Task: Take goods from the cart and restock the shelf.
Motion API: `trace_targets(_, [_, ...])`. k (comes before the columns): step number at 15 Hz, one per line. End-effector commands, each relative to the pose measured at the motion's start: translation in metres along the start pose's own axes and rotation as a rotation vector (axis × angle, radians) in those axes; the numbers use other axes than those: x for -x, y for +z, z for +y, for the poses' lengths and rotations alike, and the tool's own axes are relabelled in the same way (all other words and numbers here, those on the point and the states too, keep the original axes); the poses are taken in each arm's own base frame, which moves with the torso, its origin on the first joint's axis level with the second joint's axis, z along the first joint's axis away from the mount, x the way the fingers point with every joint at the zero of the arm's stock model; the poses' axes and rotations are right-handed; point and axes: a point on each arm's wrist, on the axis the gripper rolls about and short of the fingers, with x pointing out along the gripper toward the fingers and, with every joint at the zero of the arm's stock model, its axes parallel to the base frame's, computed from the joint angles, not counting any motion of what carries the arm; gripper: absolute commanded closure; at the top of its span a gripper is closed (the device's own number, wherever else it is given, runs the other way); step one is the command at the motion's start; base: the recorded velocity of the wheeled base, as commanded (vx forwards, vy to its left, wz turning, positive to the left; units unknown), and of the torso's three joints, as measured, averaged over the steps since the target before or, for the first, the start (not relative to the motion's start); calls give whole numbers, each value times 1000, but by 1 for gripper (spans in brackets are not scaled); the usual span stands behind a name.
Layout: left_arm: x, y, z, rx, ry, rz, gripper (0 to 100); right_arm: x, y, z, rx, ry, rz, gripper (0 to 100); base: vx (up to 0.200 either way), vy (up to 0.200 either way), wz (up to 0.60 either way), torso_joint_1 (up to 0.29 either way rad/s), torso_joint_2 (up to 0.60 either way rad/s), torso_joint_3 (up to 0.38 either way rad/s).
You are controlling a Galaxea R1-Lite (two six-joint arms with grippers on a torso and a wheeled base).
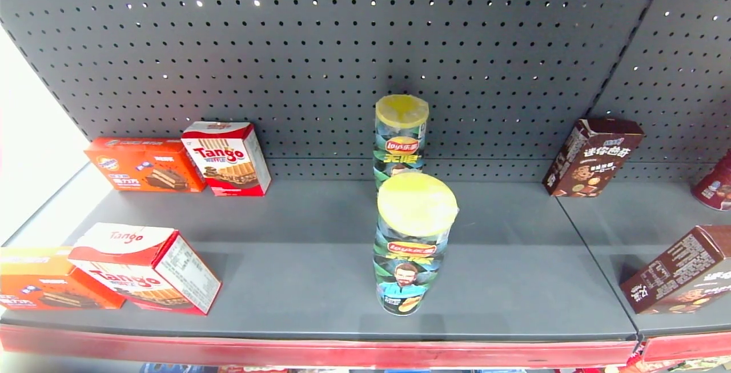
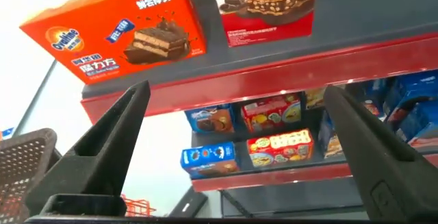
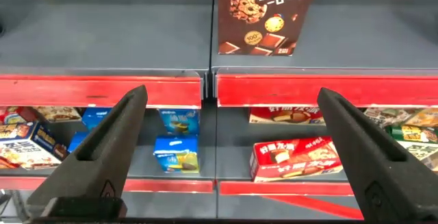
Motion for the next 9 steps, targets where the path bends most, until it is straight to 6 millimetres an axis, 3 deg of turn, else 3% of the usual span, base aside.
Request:
trace_targets(1, [-1,0,-1,2,-79,-2,0,0,-1,0,0,0,-2,0,0,0,0,0,0,0])
trace_targets(5, [-3,-1,1,49,-350,-44,0,0,-1,0,0,2,-2,0,0,0,0,0,0,0])
trace_targets(9, [-10,1,2,65,-227,65,0,0,-1,0,0,0,-2,0,0,0,0,0,0,0])
